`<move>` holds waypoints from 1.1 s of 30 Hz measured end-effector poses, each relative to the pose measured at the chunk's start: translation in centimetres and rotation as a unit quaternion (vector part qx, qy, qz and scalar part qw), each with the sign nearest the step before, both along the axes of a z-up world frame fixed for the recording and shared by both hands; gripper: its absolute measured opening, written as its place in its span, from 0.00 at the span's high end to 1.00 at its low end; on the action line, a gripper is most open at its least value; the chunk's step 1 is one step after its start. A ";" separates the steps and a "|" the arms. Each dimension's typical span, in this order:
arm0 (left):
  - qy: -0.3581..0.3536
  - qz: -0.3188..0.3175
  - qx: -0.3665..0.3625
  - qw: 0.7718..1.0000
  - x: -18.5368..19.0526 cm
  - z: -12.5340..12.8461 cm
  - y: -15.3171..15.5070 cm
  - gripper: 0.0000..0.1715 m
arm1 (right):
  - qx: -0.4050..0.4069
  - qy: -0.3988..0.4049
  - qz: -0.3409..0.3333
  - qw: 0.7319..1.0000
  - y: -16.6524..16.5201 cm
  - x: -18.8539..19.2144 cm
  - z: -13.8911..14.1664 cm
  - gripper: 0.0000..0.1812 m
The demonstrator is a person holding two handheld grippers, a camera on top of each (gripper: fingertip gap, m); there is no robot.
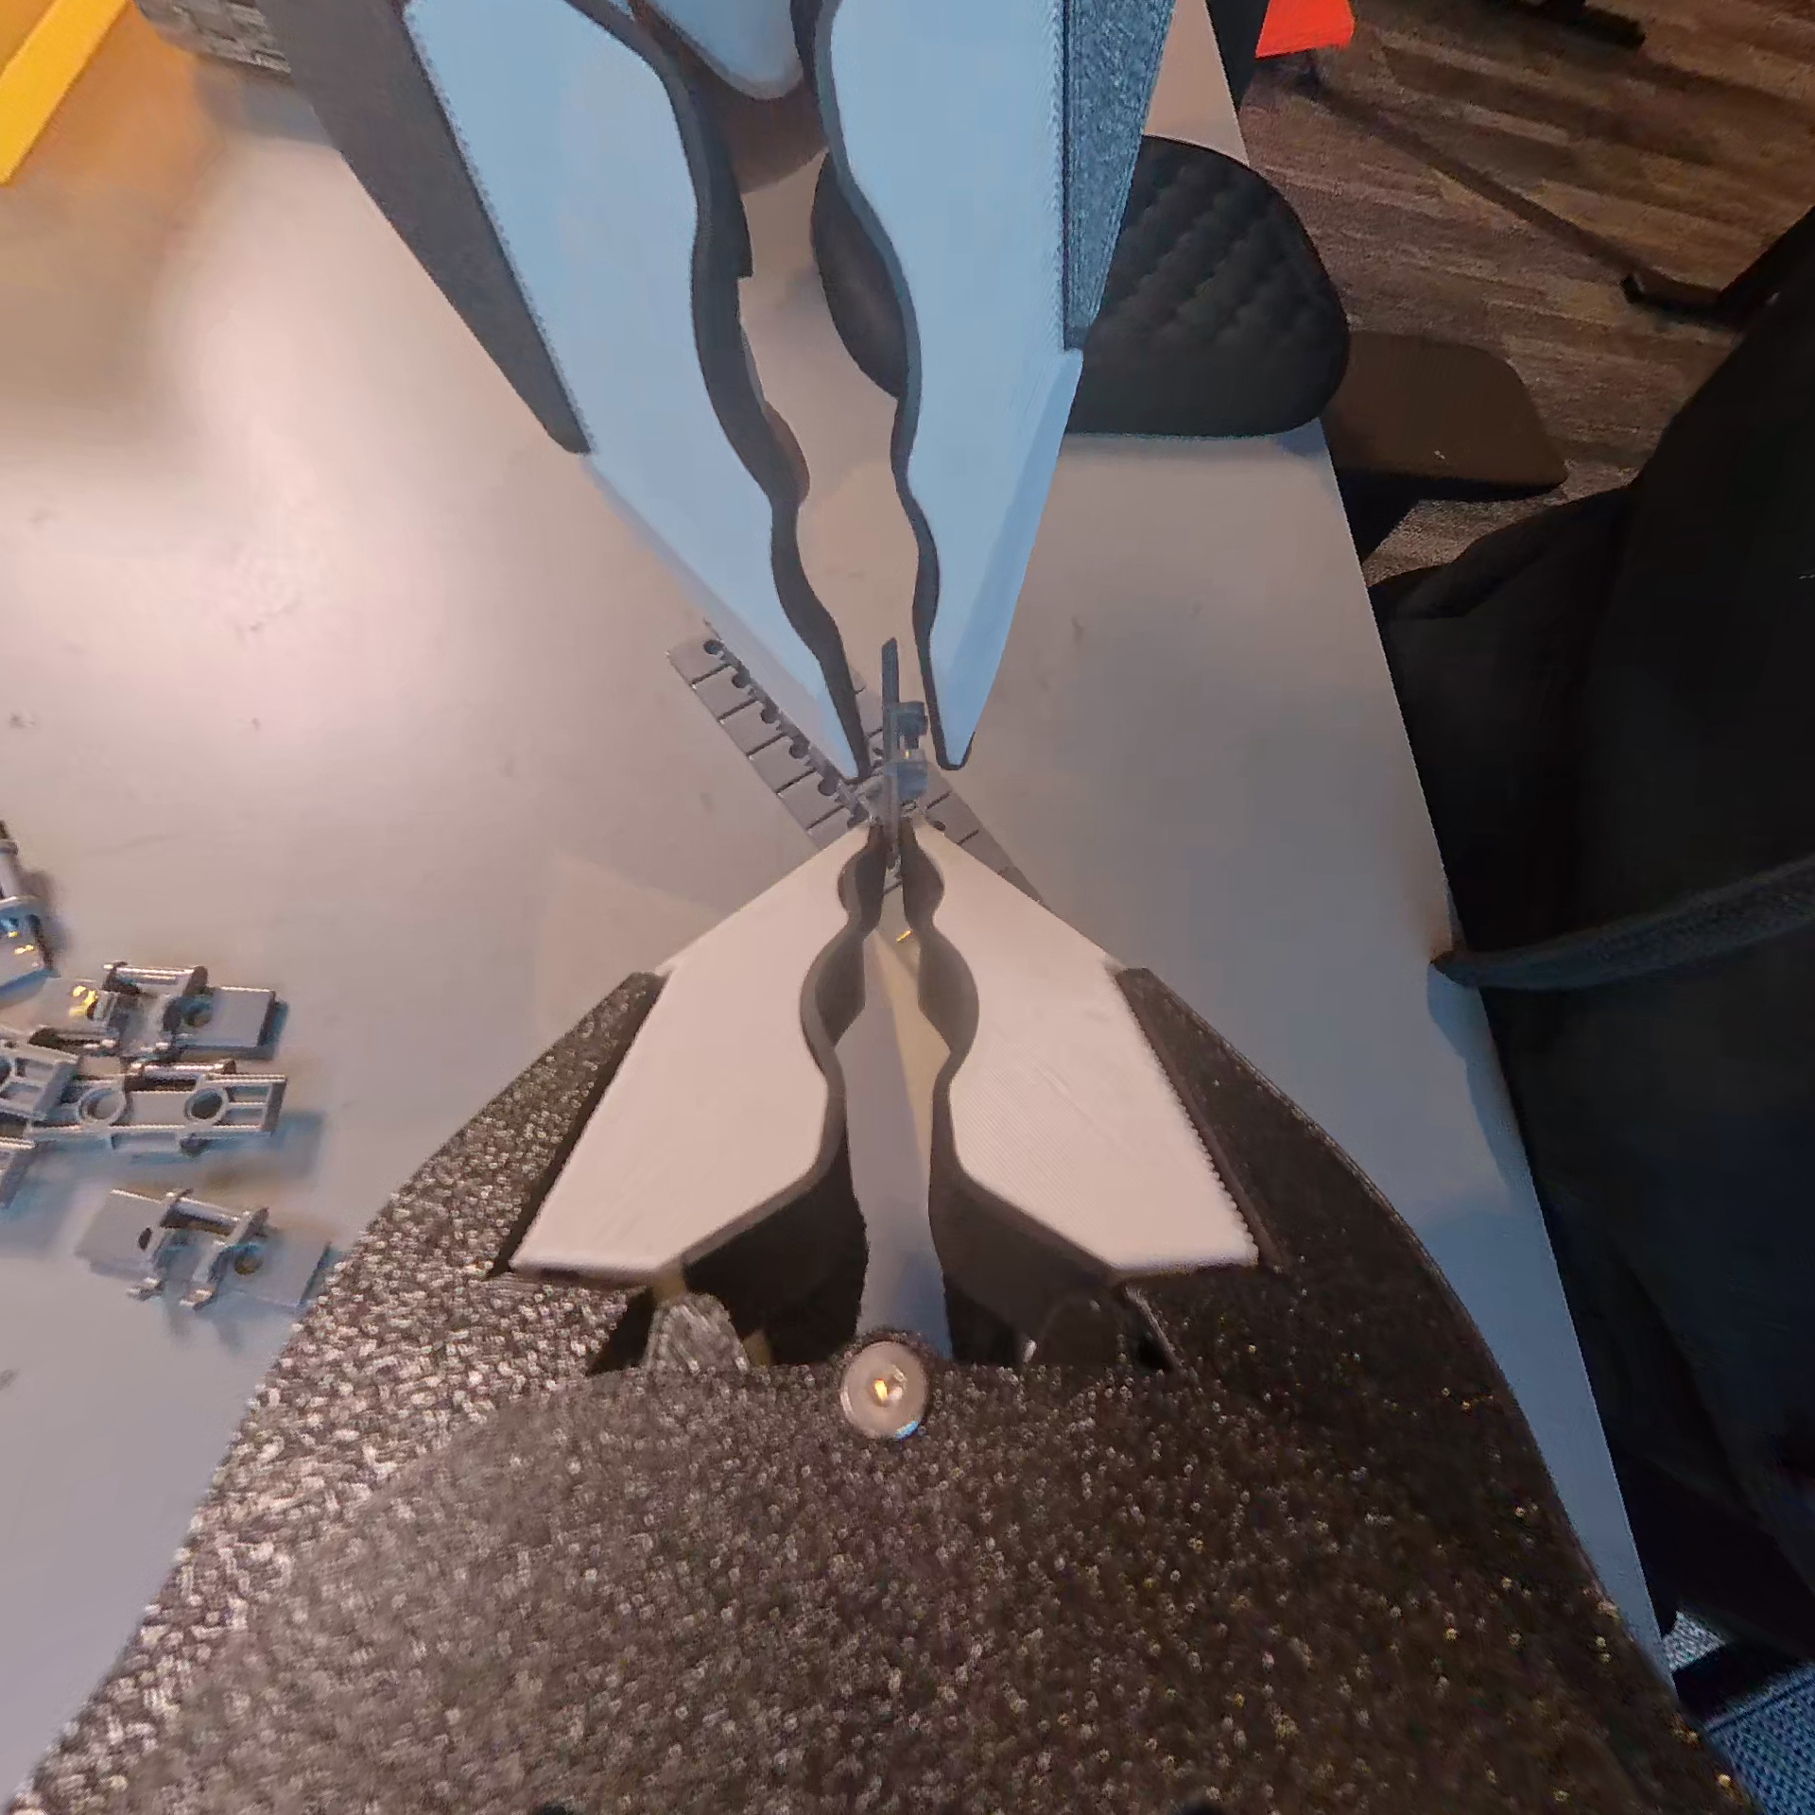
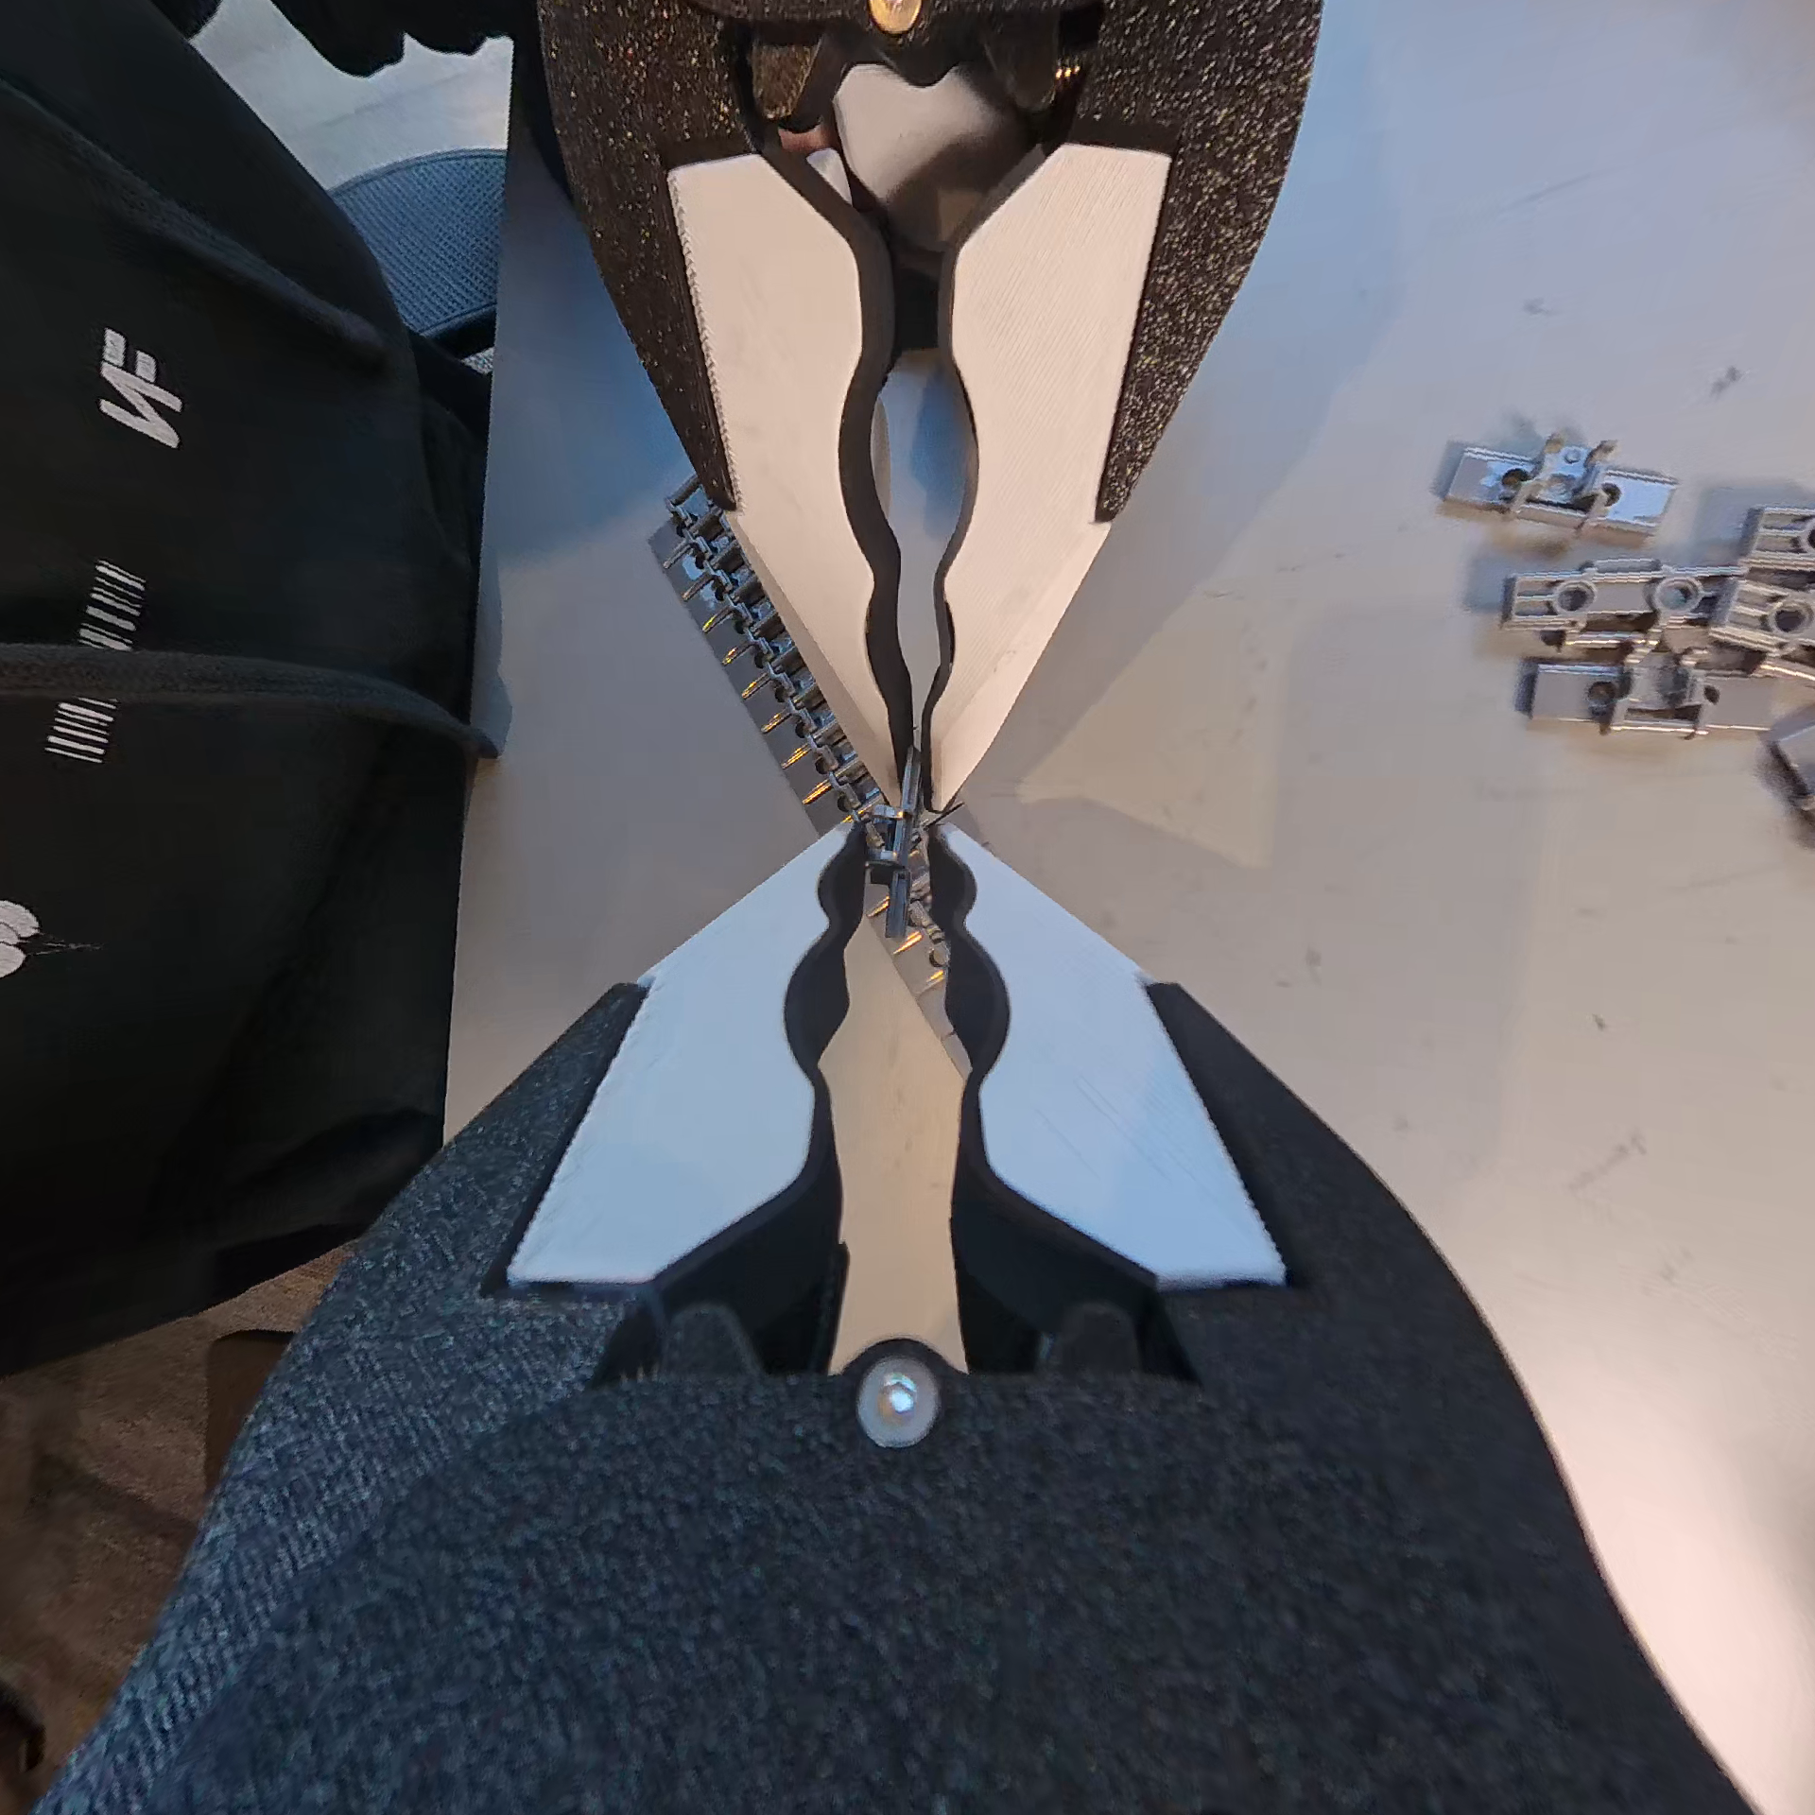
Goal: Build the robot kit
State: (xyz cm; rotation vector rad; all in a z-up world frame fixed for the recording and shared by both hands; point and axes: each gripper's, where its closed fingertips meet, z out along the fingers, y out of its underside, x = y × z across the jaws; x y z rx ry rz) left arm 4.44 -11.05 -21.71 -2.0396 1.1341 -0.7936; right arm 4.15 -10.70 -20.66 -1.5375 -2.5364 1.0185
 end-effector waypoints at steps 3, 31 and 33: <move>0.002 -0.002 -0.002 1.000 0.0 -0.1 -0.1 0.99 | 0.002 -0.001 0.004 1.000 -0.2 0.0 0.0 0.95; 0.111 0.077 0.025 0.991 1.9 -3.0 1.8 0.83 | -0.212 -0.032 -0.419 0.882 6.8 3.6 -3.4 0.96; 0.115 0.080 0.029 0.990 1.9 -3.1 1.9 0.84 | -0.212 -0.030 -0.428 0.878 6.9 3.4 -3.3 0.96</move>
